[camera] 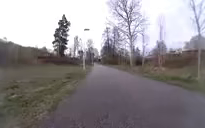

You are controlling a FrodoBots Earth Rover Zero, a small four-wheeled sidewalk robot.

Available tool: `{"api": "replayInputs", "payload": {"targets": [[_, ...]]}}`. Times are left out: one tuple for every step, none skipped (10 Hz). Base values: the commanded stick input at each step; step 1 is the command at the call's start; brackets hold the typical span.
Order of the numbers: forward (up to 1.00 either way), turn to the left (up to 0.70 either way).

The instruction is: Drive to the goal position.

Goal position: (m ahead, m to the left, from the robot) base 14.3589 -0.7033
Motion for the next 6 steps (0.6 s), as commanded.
{"api": "replayInputs", "payload": {"targets": [[0.70, 0.00], [0.70, 0.00], [0.70, 0.00], [0.70, 0.00], [0.70, 0.00], [0.70, 0.00]]}}
